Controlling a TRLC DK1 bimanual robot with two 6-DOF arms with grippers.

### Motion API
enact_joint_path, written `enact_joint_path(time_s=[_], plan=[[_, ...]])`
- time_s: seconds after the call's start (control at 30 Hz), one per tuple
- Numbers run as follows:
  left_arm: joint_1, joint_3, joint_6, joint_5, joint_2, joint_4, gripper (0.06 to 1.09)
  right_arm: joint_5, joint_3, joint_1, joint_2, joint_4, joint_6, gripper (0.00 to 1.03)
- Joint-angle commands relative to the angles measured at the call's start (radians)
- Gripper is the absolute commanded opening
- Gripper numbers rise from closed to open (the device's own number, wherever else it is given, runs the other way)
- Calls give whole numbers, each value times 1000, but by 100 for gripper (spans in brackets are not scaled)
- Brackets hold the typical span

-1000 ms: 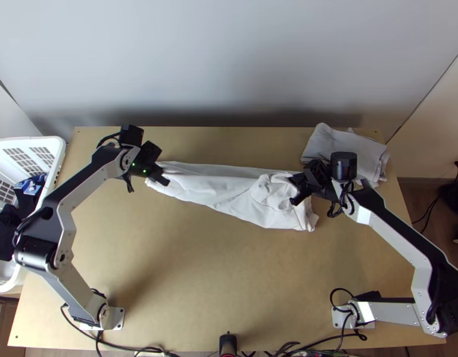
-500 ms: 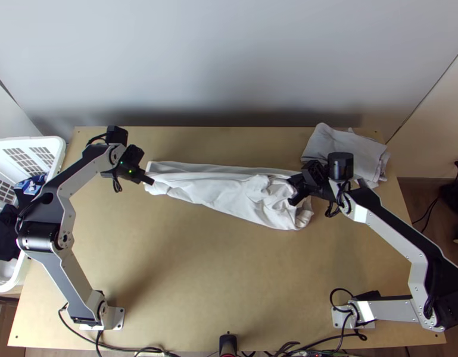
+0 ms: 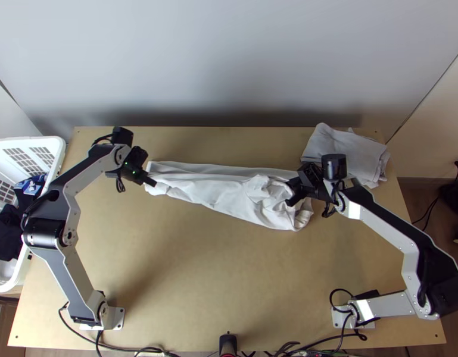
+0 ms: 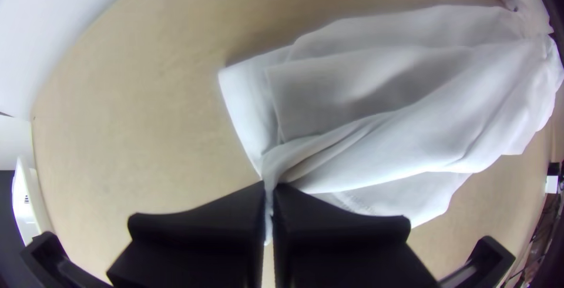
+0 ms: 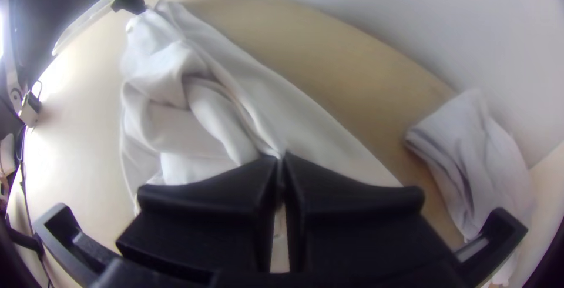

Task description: Fold the t-shirt

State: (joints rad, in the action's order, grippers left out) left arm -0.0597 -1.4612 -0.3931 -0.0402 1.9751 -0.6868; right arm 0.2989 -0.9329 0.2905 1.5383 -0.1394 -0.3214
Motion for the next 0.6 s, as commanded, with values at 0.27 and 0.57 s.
enact_joint_path(time_s=[0.27, 0.57], plan=[[-121, -102, 19, -15, 24, 6, 9, -60, -43, -13, 108, 3, 38, 3], [-94, -117, 0, -13, 1, -30, 9, -110, -52, -28, 154, 8, 61, 3]])
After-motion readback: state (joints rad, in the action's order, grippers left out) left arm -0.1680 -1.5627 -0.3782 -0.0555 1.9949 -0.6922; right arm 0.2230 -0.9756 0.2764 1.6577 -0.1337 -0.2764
